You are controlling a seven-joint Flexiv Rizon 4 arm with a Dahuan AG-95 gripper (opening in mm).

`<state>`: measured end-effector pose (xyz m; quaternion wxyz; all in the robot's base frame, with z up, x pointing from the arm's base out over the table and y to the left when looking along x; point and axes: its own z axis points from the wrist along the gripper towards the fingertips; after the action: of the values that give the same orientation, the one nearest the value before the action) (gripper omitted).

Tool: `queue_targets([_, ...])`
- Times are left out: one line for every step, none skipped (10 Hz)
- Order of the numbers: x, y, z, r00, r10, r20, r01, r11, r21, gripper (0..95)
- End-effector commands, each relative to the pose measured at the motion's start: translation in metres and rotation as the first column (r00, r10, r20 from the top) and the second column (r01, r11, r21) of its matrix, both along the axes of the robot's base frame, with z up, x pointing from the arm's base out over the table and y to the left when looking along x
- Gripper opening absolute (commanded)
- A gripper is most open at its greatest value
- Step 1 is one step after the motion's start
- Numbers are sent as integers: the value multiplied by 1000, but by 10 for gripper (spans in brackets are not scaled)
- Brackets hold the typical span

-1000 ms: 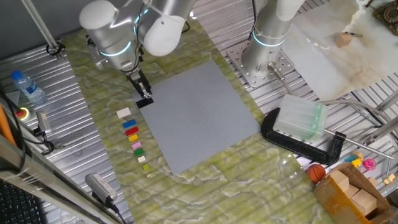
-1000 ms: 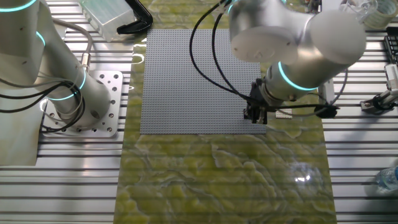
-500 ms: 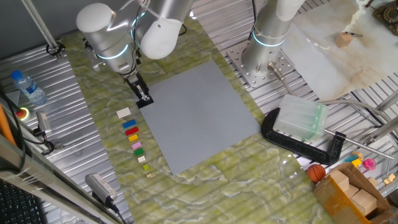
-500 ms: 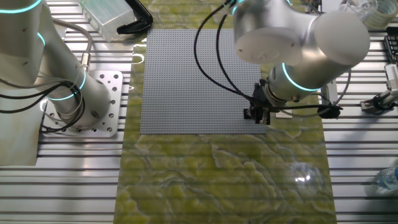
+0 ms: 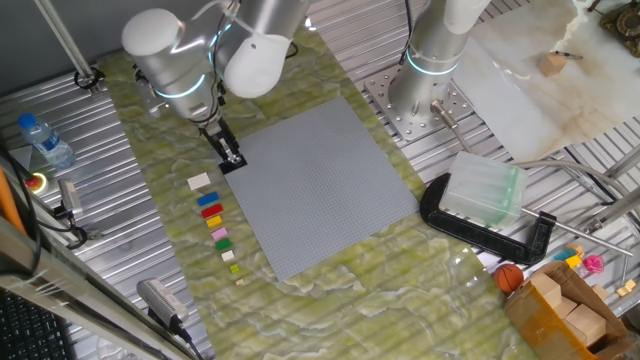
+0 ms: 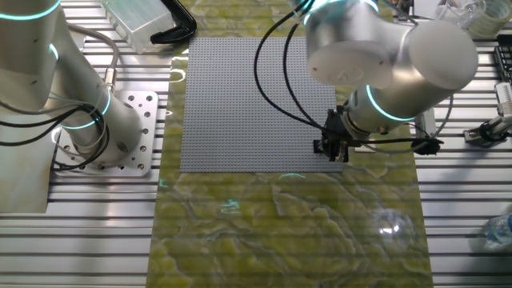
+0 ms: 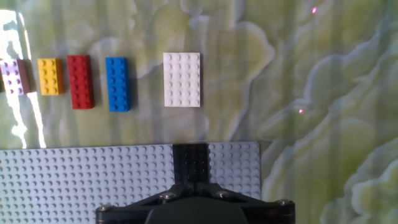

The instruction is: Build with small Lego blocks

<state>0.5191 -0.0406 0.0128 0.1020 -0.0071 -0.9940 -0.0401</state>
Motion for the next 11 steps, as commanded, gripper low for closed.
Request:
queue_targets([1,1,-7,1000,14,1,-14,1000,-5,0])
queue_targets([0,1,1,1000,24,-3,-24,1000,-18,0])
queue_targets([-1,1,15,999,40,-13,-41,999,-31,0])
queue_targets([-1,0,23,999,47,-22,-48,998,-33,0])
queue_targets([-1,-1,41,998,59,-12,-59,998,-31,0])
queue_targets([-1,-1,51,999,27,24,-26,999,-46,0])
queue_targets([2,-2,55,997,20,76,-15,998,-61,0])
queue_targets([7,-1,58,992,6,124,1,998,-62,0])
queue_targets([13,-1,59,989,-4,146,14,998,-65,190])
queue_targets([20,-2,58,988,-6,156,17,998,-66,190])
queue_targets([30,-3,57,988,-5,156,16,997,-69,190])
